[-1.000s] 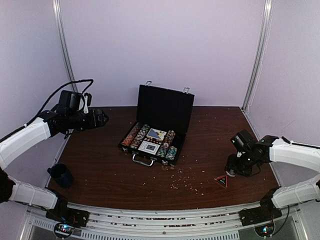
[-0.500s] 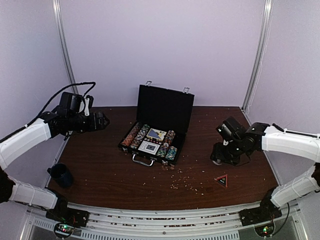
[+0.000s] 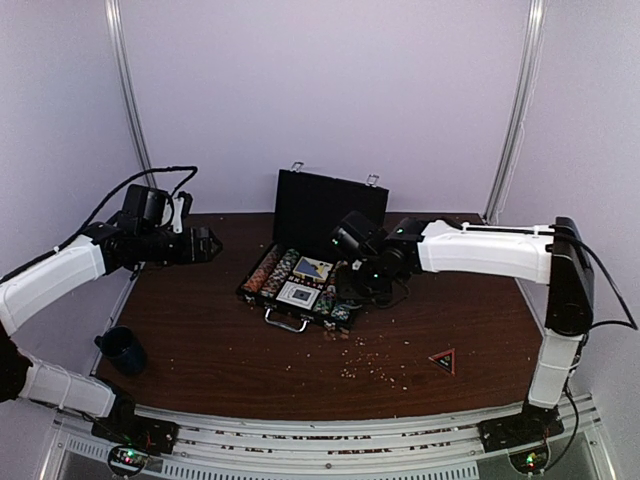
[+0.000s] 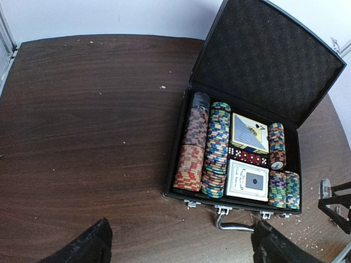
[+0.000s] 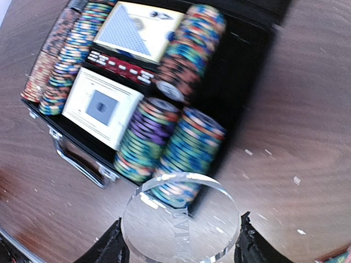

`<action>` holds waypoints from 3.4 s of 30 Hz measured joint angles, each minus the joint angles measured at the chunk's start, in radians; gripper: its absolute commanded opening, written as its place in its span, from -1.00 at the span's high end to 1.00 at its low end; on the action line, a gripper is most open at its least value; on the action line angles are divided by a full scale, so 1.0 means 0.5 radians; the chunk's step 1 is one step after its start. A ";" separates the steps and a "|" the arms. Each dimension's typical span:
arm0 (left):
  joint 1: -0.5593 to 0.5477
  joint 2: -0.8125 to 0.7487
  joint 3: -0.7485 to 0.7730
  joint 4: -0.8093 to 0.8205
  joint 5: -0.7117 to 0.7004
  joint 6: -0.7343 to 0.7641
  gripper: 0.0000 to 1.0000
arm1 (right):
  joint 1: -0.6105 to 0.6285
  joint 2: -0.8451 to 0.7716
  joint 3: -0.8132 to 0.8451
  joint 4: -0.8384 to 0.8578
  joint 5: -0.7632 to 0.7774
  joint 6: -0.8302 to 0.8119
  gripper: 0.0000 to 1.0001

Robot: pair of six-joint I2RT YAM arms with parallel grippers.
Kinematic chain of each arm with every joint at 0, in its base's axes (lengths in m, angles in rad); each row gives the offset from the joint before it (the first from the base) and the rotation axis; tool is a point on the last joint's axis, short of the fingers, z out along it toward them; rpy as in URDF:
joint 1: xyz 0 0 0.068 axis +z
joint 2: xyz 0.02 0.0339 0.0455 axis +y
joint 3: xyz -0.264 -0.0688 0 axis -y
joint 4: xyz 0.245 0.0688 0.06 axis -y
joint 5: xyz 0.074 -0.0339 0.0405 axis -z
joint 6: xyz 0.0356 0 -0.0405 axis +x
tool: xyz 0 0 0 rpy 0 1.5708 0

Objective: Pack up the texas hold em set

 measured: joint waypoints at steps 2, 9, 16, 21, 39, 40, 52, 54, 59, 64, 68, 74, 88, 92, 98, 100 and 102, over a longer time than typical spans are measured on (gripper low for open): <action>0.000 -0.001 0.000 -0.007 -0.017 0.018 -0.82 | 0.012 0.146 0.168 -0.015 0.004 -0.050 -0.07; 0.000 -0.030 -0.001 -0.077 -0.134 0.093 -0.82 | 0.027 0.549 0.649 -0.081 -0.025 -0.185 -0.08; 0.000 -0.075 -0.021 -0.087 -0.172 0.088 -0.82 | 0.029 0.829 1.022 -0.114 -0.073 -0.278 -0.10; 0.000 -0.074 -0.021 -0.090 -0.195 0.089 -0.82 | 0.029 1.007 1.220 -0.135 -0.126 -0.313 -0.11; 0.000 -0.069 -0.021 -0.089 -0.186 0.089 -0.82 | 0.018 1.125 1.260 -0.136 -0.159 -0.307 -0.21; 0.000 -0.069 -0.021 -0.089 -0.185 0.089 -0.82 | 0.017 1.125 1.260 -0.133 -0.163 -0.305 -0.22; 0.000 -0.069 -0.028 -0.089 -0.184 0.089 -0.82 | 0.015 1.131 1.261 -0.086 -0.201 -0.291 -0.25; 0.000 -0.069 -0.028 -0.088 -0.184 0.089 -0.82 | 0.009 1.135 1.263 -0.087 -0.201 -0.291 -0.26; 0.000 -0.069 -0.029 -0.088 -0.184 0.089 -0.82 | 0.008 1.140 1.268 -0.079 -0.201 -0.288 -0.42; 0.000 -0.070 -0.029 -0.088 -0.184 0.089 -0.82 | 0.005 1.144 1.286 -0.037 -0.208 -0.268 -0.57; 0.000 -0.070 -0.029 -0.088 -0.184 0.089 -0.82 | 0.003 1.146 1.307 -0.008 -0.211 -0.261 -0.59; 0.000 -0.078 -0.029 -0.088 -0.184 0.089 -0.82 | -0.005 1.146 1.309 0.029 -0.223 -0.259 -0.64; 0.000 -0.162 -0.066 -0.086 -0.187 0.063 -0.82 | -0.004 0.439 0.533 0.018 0.039 -0.236 -0.80; 0.000 -0.185 -0.105 -0.084 -0.188 0.050 -0.82 | -0.005 -0.063 0.014 0.054 0.170 -0.132 -0.86; 0.000 -0.230 -0.188 -0.082 -0.182 0.019 -0.82 | -0.008 -0.547 -0.753 0.078 0.259 0.154 -0.92; 0.000 -0.232 -0.200 -0.083 -0.172 0.007 -0.82 | -0.014 -0.628 -0.948 0.082 0.264 0.254 -0.92; 0.000 -0.235 -0.204 -0.082 -0.159 -0.004 -0.82 | -0.027 -0.712 -1.101 0.072 0.266 0.350 -0.93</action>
